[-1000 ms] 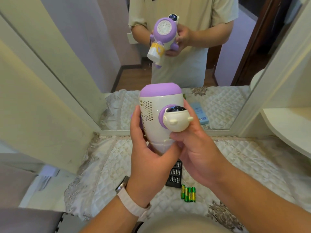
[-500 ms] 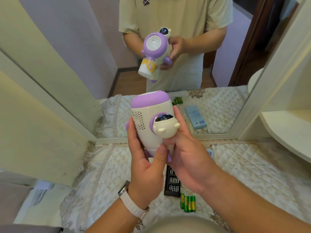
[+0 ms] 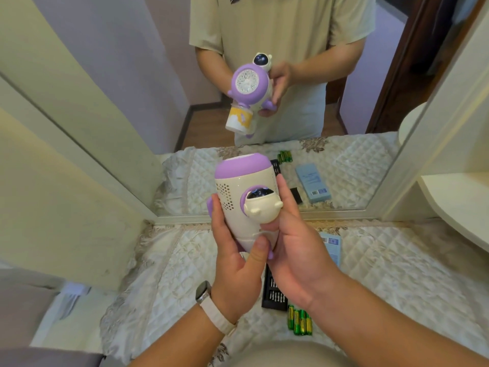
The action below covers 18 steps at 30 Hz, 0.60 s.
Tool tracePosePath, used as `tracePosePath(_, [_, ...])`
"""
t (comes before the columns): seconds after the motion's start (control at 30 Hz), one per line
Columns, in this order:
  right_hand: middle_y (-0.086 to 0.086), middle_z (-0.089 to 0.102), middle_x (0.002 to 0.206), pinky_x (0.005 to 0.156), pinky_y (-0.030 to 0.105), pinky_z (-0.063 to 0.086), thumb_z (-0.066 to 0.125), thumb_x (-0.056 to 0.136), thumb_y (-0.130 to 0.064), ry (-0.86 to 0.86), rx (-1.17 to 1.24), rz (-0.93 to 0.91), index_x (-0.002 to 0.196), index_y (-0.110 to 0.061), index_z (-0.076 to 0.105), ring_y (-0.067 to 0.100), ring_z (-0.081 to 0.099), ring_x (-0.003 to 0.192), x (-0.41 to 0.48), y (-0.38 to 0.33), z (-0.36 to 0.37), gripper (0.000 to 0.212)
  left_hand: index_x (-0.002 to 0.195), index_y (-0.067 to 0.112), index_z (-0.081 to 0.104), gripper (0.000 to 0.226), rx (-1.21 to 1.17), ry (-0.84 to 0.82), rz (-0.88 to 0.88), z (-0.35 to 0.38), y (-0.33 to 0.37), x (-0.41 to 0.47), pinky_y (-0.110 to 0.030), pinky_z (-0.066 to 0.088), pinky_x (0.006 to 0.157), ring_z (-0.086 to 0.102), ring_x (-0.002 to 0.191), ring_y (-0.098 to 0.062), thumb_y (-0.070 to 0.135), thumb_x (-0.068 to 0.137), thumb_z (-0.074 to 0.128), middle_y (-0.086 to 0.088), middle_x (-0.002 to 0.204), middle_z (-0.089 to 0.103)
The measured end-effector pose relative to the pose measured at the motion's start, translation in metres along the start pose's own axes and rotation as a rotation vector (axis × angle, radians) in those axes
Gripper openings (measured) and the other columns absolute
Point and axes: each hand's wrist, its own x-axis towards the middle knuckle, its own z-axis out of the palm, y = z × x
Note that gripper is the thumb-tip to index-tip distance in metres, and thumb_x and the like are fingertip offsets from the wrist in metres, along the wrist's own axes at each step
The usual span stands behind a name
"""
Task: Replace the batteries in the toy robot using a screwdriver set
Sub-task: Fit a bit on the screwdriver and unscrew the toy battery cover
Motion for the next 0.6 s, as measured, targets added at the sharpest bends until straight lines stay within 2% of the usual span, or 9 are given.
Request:
tracePosePath(0.07, [-0.001, 0.066, 0.127, 0.044, 0.02, 0.034, 0.046, 0.088, -0.007, 0.012, 0.024, -0.005, 0.14, -0.051, 0.035, 0.039, 0.056, 0.122, -0.001, -0.001, 0.001, 0.069, 0.146, 0.029, 0.0, 0.077, -0.051, 0.02, -0.034, 0.002, -0.003, -0.001, -0.016, 0.052, 0.07, 0.062, 0.077, 0.007, 0.025, 0.088, 0.051, 0.033, 0.138, 0.045])
tracePosePath(0.1, [0.0, 0.066, 0.126, 0.042, 0.019, 0.033, 0.044, 0.089, -0.005, 0.022, 0.039, -0.004, 0.141, -0.049, 0.036, 0.039, 0.058, 0.12, -0.002, -0.001, 0.0, 0.068, 0.145, 0.027, -0.002, 0.075, -0.061, 0.034, -0.049, 0.004, -0.003, -0.002, -0.012, 0.051, 0.071, 0.061, 0.077, 0.01, 0.022, 0.091, 0.049, 0.036, 0.135, 0.046])
tracePosePath(0.17, [0.003, 0.067, 0.125, 0.04, 0.02, 0.033, 0.044, 0.091, -0.007, 0.041, 0.058, -0.002, 0.141, -0.047, 0.037, 0.042, 0.058, 0.119, 0.0, 0.0, -0.001, 0.064, 0.142, 0.023, -0.006, 0.07, -0.062, 0.055, -0.069, 0.01, 0.001, -0.004, -0.005, 0.047, 0.073, 0.058, 0.08, 0.021, 0.004, 0.097, 0.045, 0.046, 0.124, 0.049])
tracePosePath(0.23, [0.006, 0.067, 0.124, 0.04, 0.021, 0.032, 0.049, 0.087, -0.017, 0.051, 0.054, 0.011, 0.142, -0.045, 0.037, 0.047, 0.052, 0.122, 0.002, 0.0, 0.0, 0.062, 0.14, 0.023, -0.006, 0.07, -0.067, 0.071, -0.106, 0.016, 0.007, -0.004, -0.001, 0.045, 0.069, 0.055, 0.076, 0.027, -0.013, 0.098, 0.037, 0.055, 0.108, 0.051])
tracePosePath(0.3, [0.008, 0.068, 0.122, 0.037, 0.021, 0.031, 0.054, 0.081, -0.027, 0.058, 0.035, 0.036, 0.143, -0.042, 0.037, 0.051, 0.049, 0.123, 0.005, 0.0, 0.0, 0.066, 0.14, 0.024, -0.002, 0.069, -0.081, 0.098, -0.143, 0.017, 0.007, -0.004, 0.001, 0.043, 0.071, 0.052, 0.081, 0.031, -0.016, 0.097, 0.037, 0.046, 0.115, 0.052])
tracePosePath(0.37, [0.01, 0.069, 0.12, 0.033, 0.02, 0.03, 0.053, 0.079, -0.032, 0.061, 0.014, 0.046, 0.145, -0.039, 0.036, 0.054, 0.051, 0.119, 0.008, -0.002, 0.002, 0.069, 0.141, 0.025, 0.009, 0.064, -0.058, 0.18, -0.148, 0.015, 0.004, -0.002, 0.003, 0.039, 0.082, 0.045, 0.102, 0.032, 0.002, 0.096, 0.048, 0.026, 0.134, 0.038])
tracePosePath(0.43, [0.01, 0.069, 0.119, 0.031, 0.019, 0.029, 0.051, 0.081, -0.032, 0.059, 0.009, 0.041, 0.144, -0.038, 0.037, 0.057, 0.048, 0.119, 0.011, -0.002, 0.005, 0.066, 0.139, 0.03, 0.018, 0.062, -0.012, 0.242, -0.131, 0.012, 0.005, 0.002, 0.002, 0.035, 0.09, 0.038, 0.116, 0.03, 0.024, 0.087, 0.053, 0.018, 0.144, 0.029])
tracePosePath(0.53, [0.011, 0.07, 0.118, 0.03, 0.018, 0.029, 0.048, 0.087, -0.028, 0.057, 0.009, 0.027, 0.143, -0.037, 0.039, 0.054, 0.053, 0.117, 0.017, 0.0, 0.005, 0.057, 0.137, 0.028, 0.025, 0.06, -0.036, 0.278, -0.129, 0.012, 0.008, 0.009, 0.001, 0.039, 0.085, 0.043, 0.111, 0.029, 0.02, 0.084, 0.051, 0.02, 0.14, 0.032])
tracePosePath(0.6, [0.012, 0.069, 0.118, 0.034, 0.02, 0.032, 0.047, 0.086, -0.021, 0.026, -0.022, 0.034, 0.143, -0.033, 0.041, 0.044, 0.063, 0.098, 0.019, 0.0, 0.005, 0.058, 0.137, 0.028, 0.028, 0.061, -0.045, 0.272, -0.131, 0.01, 0.007, 0.012, -0.002, 0.042, 0.083, 0.047, 0.108, 0.026, 0.018, 0.081, 0.052, 0.02, 0.137, 0.037])
